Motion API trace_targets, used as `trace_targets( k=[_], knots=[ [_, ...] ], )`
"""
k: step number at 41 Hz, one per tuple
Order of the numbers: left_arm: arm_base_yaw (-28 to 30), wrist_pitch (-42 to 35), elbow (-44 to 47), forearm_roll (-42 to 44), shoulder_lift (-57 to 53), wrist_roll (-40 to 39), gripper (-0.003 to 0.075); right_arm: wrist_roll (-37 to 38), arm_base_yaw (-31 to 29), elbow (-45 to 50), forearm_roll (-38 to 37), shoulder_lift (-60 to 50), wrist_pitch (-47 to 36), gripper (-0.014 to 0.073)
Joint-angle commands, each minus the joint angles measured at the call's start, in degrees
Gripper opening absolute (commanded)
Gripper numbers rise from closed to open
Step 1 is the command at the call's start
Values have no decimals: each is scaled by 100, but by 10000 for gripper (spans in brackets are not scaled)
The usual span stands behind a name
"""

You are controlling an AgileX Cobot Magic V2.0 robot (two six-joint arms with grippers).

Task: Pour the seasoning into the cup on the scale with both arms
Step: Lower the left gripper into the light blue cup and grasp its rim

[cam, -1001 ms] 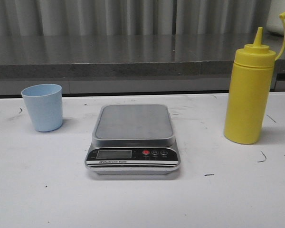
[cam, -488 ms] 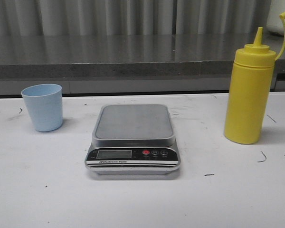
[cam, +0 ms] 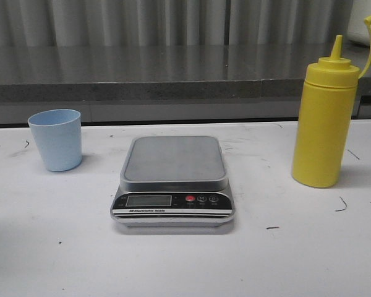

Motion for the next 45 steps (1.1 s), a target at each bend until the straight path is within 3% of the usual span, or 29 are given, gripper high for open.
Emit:
trace_targets(
  k=[1, 25, 45],
  knots=[
    [-45, -110, -554, -42, 447, -10, 472, -33, -35, -172, -56, 44, -384, 528],
    [-45, 221, -2582, -42, 3166, -10, 472, -33, -35, -172, -56, 44, -384, 528],
    [-45, 190, -3572, -42, 4516, -10, 472, -33, -35, -172, -56, 44, -384, 528]
  ],
)
